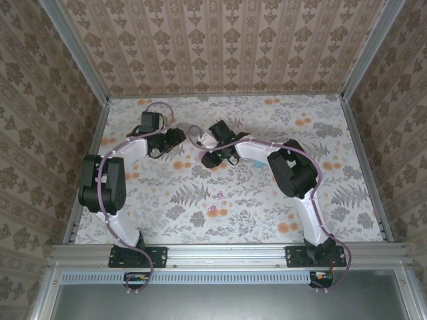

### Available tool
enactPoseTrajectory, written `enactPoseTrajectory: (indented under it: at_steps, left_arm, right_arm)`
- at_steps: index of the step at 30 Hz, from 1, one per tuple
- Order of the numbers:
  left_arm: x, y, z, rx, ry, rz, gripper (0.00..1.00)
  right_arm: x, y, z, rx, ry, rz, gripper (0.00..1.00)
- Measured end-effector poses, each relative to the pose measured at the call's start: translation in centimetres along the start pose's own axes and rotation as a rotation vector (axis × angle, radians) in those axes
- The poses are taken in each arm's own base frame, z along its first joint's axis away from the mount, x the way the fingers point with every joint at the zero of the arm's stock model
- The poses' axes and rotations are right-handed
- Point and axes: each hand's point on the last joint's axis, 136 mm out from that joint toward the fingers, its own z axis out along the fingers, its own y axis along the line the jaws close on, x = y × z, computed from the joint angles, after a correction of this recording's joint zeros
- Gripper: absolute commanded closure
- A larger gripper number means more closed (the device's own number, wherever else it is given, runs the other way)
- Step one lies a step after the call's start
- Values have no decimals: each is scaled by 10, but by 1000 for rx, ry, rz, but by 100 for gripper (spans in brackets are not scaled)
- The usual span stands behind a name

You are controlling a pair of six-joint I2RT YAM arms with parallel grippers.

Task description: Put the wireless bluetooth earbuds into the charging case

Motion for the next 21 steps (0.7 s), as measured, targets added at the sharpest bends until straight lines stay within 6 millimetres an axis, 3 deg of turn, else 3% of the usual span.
enactPoseTrajectory:
  at_steps: [4,8,11,15,18,21]
  left_arm:
    - [1,-3,-7,9,-11,11,53]
    - [3,-15,-24,53,-45,58,49]
    - [4,-34,-48,123,-91,123,44]
    - [10,-73,-89,242,-156,232,35]
    - [27,-110,-115,348,-166,316,31]
    - [52,-142,-133,448,-130,380,29]
  right_arm:
    - [4,5,-3,-14,-9,-13,72]
    - [17,25,-22,-92,-17,-24,73]
    - [14,43,-57,-171,-80,-38,73]
    - [-8,60,-123,-224,-247,-118,73]
    - [-25,70,-170,-219,-365,-195,72]
    - [-34,78,-200,-202,-445,-254,72]
